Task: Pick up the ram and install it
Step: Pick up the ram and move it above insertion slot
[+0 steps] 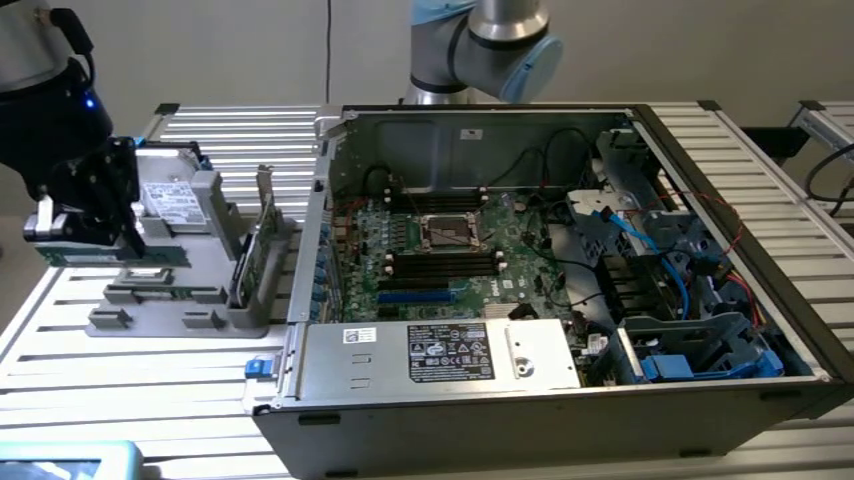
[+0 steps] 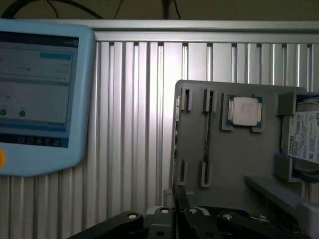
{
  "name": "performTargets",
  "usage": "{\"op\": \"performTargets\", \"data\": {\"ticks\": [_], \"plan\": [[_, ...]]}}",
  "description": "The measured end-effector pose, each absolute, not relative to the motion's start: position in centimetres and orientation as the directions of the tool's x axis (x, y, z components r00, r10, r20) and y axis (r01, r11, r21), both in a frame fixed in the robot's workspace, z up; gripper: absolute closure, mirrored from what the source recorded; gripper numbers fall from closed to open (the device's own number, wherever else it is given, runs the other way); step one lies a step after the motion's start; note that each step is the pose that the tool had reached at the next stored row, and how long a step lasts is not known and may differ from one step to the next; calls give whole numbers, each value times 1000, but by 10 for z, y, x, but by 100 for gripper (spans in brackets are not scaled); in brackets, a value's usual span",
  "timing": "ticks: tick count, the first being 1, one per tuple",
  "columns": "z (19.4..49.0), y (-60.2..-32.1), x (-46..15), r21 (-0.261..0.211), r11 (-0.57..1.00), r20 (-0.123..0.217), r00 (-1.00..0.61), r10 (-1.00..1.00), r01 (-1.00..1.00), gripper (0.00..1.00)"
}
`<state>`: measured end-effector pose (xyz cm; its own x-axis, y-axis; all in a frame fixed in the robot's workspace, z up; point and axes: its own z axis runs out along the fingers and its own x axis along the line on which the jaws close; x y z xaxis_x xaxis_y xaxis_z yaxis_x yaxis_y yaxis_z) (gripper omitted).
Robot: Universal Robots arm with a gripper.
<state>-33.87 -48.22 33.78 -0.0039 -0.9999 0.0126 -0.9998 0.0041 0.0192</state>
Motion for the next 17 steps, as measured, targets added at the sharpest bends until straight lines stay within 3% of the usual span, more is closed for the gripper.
{"op": "performTargets", "data": {"ticks": [11,17], "plan": [[387,-489,-307,33,0,13,1,-1000,-999,87],[395,-490,-283,38,-2,13,2,-1000,-999,87]]}}
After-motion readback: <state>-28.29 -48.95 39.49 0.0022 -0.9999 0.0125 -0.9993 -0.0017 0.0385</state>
